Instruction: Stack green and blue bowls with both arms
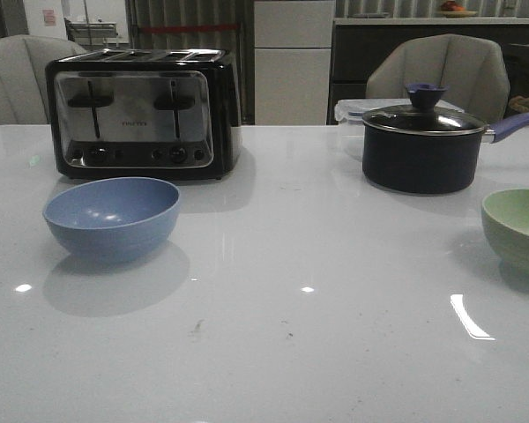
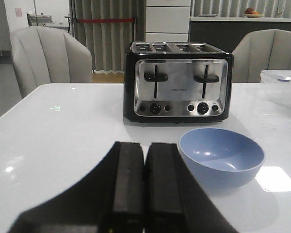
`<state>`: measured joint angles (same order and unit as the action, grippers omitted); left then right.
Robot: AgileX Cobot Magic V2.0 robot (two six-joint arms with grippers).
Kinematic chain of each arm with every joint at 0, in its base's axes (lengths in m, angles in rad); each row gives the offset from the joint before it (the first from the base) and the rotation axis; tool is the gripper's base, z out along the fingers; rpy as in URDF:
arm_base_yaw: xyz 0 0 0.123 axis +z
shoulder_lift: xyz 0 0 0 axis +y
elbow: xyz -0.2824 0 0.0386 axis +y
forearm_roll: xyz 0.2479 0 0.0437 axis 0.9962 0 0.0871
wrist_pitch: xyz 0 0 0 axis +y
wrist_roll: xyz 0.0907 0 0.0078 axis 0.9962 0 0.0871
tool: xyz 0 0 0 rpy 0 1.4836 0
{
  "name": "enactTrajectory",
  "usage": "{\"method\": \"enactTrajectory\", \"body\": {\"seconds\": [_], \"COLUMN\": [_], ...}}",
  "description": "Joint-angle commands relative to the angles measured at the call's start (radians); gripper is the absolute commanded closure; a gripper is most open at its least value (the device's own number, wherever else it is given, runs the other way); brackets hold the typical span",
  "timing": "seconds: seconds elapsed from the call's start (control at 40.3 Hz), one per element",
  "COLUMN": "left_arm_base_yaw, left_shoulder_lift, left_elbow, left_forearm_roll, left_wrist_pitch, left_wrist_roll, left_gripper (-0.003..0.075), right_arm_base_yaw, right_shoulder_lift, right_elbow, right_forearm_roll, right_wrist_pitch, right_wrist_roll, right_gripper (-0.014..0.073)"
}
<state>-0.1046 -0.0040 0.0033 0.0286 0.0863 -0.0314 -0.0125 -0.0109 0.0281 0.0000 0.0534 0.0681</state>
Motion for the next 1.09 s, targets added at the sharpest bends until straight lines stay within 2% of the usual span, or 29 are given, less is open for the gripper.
{"method": "enactTrajectory", "body": {"seconds": [0.0,0.893,1.066], "left_arm_base_yaw": [0.001,0.001,0.001], "left_shoulder_lift": [-0.020,-0.020,-0.020], "left_elbow": [0.006,0.006,-0.043], "left_forearm_roll": [0.000,0.004,0.004], "left_wrist_pitch": [-0.095,-0.113,-0.120], "left_wrist_roll": [-0.011,-0.010,-0.010], "left_gripper": [0.0627,0.0627,0.0627], "right_arm_base_yaw": [-0.003,-0.003,-0.003], "right_shoulder_lift": [-0.019,-0.019,-0.019], "right_elbow": [-0.003,-0.003,-0.037], "right_forearm_roll": [-0.013,-0.014,-0.014], "right_wrist_pitch": [-0.093,-0.123,-0.096], "right_wrist_roll": [0.002,0.002,0.002], "right_gripper": [0.0536,0.0536,0.0536]}}
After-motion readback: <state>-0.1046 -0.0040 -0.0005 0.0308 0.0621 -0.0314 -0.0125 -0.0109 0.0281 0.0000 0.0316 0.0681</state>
